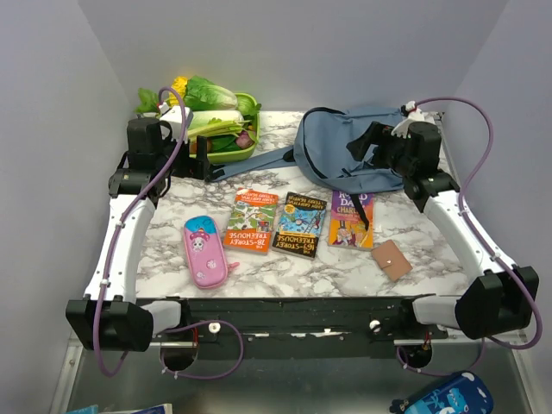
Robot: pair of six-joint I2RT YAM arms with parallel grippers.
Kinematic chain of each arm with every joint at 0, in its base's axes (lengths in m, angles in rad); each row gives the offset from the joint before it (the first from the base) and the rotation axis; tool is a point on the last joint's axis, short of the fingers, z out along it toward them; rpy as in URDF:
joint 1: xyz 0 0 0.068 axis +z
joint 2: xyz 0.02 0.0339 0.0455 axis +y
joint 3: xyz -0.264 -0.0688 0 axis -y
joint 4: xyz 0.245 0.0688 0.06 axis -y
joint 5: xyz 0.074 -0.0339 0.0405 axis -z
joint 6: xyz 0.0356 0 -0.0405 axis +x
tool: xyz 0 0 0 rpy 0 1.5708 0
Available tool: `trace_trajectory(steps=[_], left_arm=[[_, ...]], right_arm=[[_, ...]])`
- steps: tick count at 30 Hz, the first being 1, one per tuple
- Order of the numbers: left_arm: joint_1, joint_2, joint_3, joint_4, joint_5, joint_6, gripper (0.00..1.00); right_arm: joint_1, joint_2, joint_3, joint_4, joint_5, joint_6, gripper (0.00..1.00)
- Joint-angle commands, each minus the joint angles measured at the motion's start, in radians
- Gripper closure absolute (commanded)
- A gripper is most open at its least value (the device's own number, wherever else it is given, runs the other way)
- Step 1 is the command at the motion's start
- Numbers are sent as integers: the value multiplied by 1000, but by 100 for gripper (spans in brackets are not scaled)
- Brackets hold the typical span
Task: Pack the student bag
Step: Pick up the student bag at the center of the board.
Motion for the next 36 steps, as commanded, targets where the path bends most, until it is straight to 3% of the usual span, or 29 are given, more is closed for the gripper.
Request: trace_trajectory(steps=[1,4,6,7,13,20,25,30,36], left_arm=[[5,17,40,-18,24,-10,1],[5,34,40,-26,37,-12,1],[5,45,37,-23,37,-10,1],[5,50,37,-23,35,-10,1],[5,77,46,-27,26,-13,1],[5,82,30,-33,26,-3,1],[5,88,29,-44,15,8,1],[5,89,27,-47,9,17,1],[5,100,40,-64,17,10,1]], right_arm=[[3,35,15,46,-116,-28,0],[42,93,64,54,-107,-86,0],[105,166,150,2,-3,-185,0],[175,201,188,-24,119,-219,0],[277,441,359,-104,313,-309,0],[326,551,400,-49,427,-361,0],[354,640,491,-60,429,-378,0],[391,763,598,-105,447,-387,0],[398,913,748,-227,586,-313,7]])
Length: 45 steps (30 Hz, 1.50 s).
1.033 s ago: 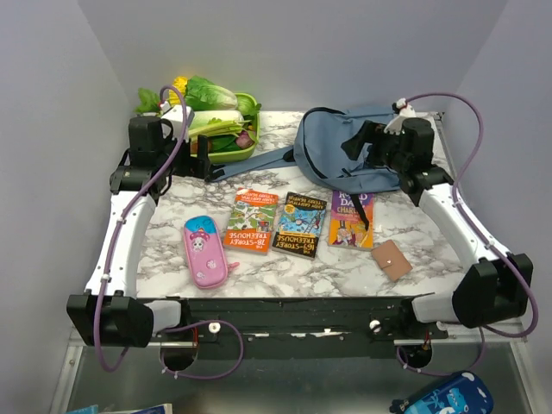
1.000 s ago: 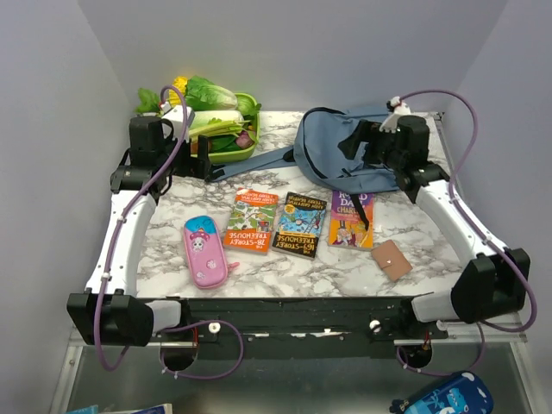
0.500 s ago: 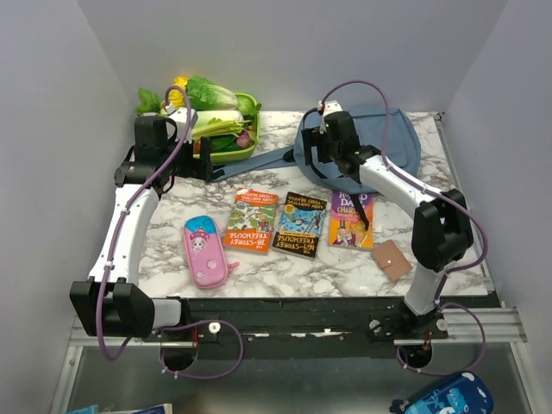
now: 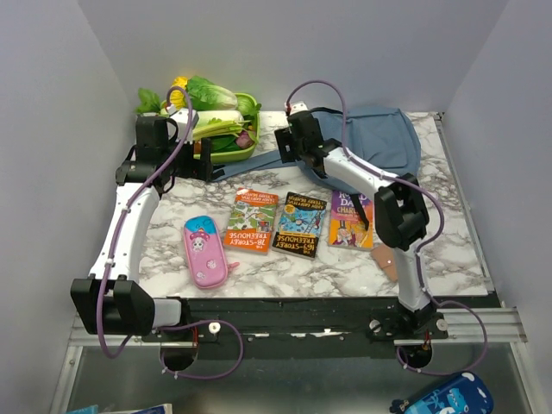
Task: Pack the student bag
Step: Pick up the student bag at the center of the board, then place the student bag at the center of the board.
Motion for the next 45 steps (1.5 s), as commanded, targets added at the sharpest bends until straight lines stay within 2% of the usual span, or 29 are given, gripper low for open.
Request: trace_trajectory(steps=[1,9,12,13,15,16,19,23,28,30,32,34,37,38,40,45], left_arm=[[5,13,25,-37,3,4,1],[5,16,16,-34,-3,-1,1],[5,11,14,-31,-8,-5,1],[5,11,13,-33,-8,-5,1],[5,8,8,-28,-16,-13,1],[5,5,8,-30,-17,-13,1],[5,-1,2,-34,-20,-16,1],[5,-19,-18,-33,-37,-13,1],[5,-32,-30,-34,-59,-11,1],[5,-42,-48,-13,-74,-14,1],[5,-47,-53,-2,-101,-19,1],[5,-50,-50,-5,-106,-15,1],[5,-58,-55,-2,-103,-10,1],[5,-58,-62,0,-102,-10,1],[5,-55,-62,0,-102,-11,1],[5,-61,-61,1,-108,-4,1]], right_arm=[[3,86,79,-133,153,52,9],[1,117,62,-139,171,87,17],[1,125,61,-141,155,81,37],[1,123,59,-141,155,79,55],[1,115,58,-136,157,81,72],[1,102,58,-133,166,73,84],[0,69,64,-118,201,35,99],[-9,-30,100,-81,221,-45,99],[-11,-168,130,-6,162,-207,99],[-9,-245,128,10,109,-223,99],[6,-312,56,61,3,-276,99],[39,-409,-67,114,-38,-366,99],[93,-528,-172,112,-160,-452,99],[116,-562,-256,123,-191,-473,99],[191,-610,-327,129,-188,-529,99],[334,-681,-522,62,-69,-606,99]])
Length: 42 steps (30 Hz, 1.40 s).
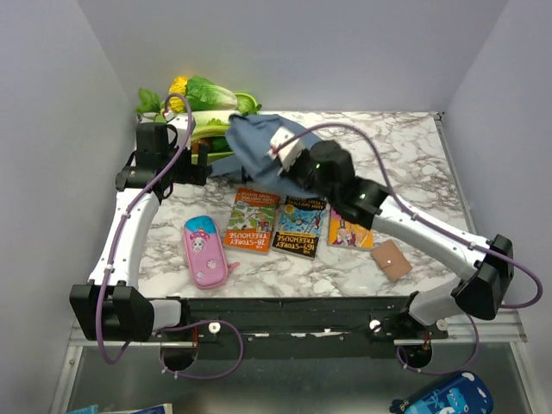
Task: Pack the student bag
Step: Place the student bag at the center of the board.
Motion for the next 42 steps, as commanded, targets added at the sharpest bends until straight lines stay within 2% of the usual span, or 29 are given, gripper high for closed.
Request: trace_trajectory(steps=[1,6,10,13,16,17,18,19,20,25,28,32,34,37,42], left_arm=[[4,-30,-10,13,-44,2,1],[4,-41,3,14,-68,24,1],[4,-41,21,11,-53,38,1],[3,-18,39,5,-10,36,1],[-23,10,32,1,34,41,1],[-36,16,26,2,39,44,1],[-71,28,4,11,33,47,1],[-91,34,-5,16,25,50,1],[-112,40,-14,19,15,61,1],[-261,92,-56,59,-64,87,1],[-287,138,-48,91,-76,78,1],[-313,206,-20,125,-90,55,1],[-322,237,-17,162,-105,47,1],[-341,287,-17,215,-153,45,1],[-342,384,1,231,-145,32,1]], right_arm=[[125,-26,-167,-53,24,-128,99],[223,-27,-333,-130,73,-98,99],[303,-23,-439,-176,84,8,99],[347,-26,-487,-202,107,80,94],[355,-41,-513,-193,108,146,77],[355,-47,-511,-188,130,160,59],[355,-55,-505,-183,142,174,34],[355,-66,-499,-176,162,210,3],[354,-81,-496,-156,179,227,0],[315,-282,-511,-81,255,393,0],[205,-357,-495,-96,308,547,0],[82,-343,-444,-299,364,747,0],[38,-322,-441,-349,366,828,0],[-56,-281,-467,-392,317,905,0],[-215,-279,-560,-279,120,947,0]])
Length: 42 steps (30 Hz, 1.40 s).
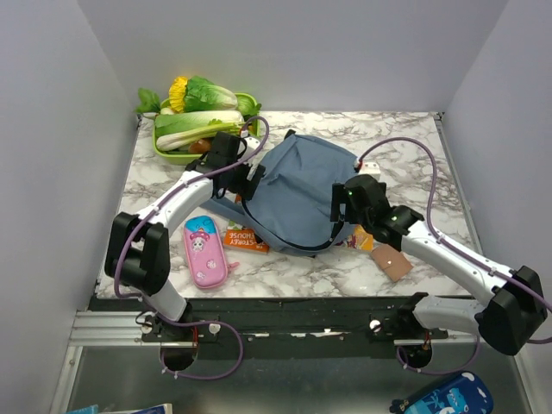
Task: Pack the student bag
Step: Place the student bag at the center of the board, then adjust the student bag at the center of the board.
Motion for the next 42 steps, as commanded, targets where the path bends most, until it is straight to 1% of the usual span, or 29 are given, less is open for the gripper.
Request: trace_trajectory(steps=[1,2,3,5,6,8,9,11,12,14,16,19,20,22,23,24,25,27,29,31,32,35,36,37,38,39,40,41,42], left_arm=[[-7,63,32,52,-27,-22,1],[-7,68,31,58,-21,-22,1],[-7,72,25,66,-13,-22,9],[-9,74,19,70,10,-25,21],[-7,72,14,76,16,-27,35],[-7,65,6,78,27,-28,53],[-7,56,-1,78,31,-30,65],[-7,42,-9,75,69,-36,74],[-7,29,-15,61,88,-34,81],[-7,23,-20,47,120,-14,83],[-6,28,-6,-5,183,-4,83],[-6,23,3,-69,273,24,85],[-6,14,6,-85,299,36,87],[-6,-18,22,-143,374,52,90],[-6,-36,26,-161,401,59,92],[-7,-68,38,-207,419,82,96],[-7,-86,45,-232,462,90,96],[-7,-136,49,-291,484,104,100],[-10,-164,49,-341,516,121,100],[-15,-210,29,-405,533,144,100],[-19,-227,20,-425,546,153,100],[-55,-293,-44,-476,539,199,99],[-71,-309,-72,-490,513,210,90],[-75,-316,-84,-493,499,219,83],[-76,-319,-92,-496,488,231,77],[-76,-316,-96,-499,461,236,58],[-76,-311,-92,-500,447,240,50],[-76,-310,-84,-497,427,242,45],[-76,-305,-63,-485,404,239,39]], right_arm=[[-90,-7,-65,14,-150,111,0],[-101,-2,-67,19,-175,114,0],[-104,2,-67,19,-189,117,0],[-110,28,-76,29,-215,131,0],[-112,37,-82,39,-244,139,0],[-118,65,-113,86,-277,163,2],[-120,77,-120,101,-308,171,2],[-135,123,-134,143,-333,193,6],[-141,140,-137,155,-359,199,9],[-156,174,-142,195,-388,205,18],[-166,188,-142,212,-402,206,22],[-178,196,-133,236,-411,193,35],[-182,191,-128,241,-410,183,45],[-184,159,-114,246,-402,159,53],[-184,148,-108,253,-402,147,59],[-186,122,-102,258,-403,133,61],[-184,113,-91,263,-403,105,64],[-184,97,-85,287,-420,76,71],[-184,87,-78,312,-439,32,77],[-184,81,-87,333,-471,-5,80],[-184,84,-96,351,-500,-13,84],[-183,90,-128,388,-566,-30,87],[-182,94,-159,393,-583,-27,85],[-182,97,-171,396,-587,-21,80],[-182,106,-185,395,-592,-19,71],[-182,113,-206,395,-595,-16,67],[-182,114,-217,396,-595,-11,63],[-182,110,-225,396,-594,-11,54],[-182,96,-229,395,-588,-8,50]])
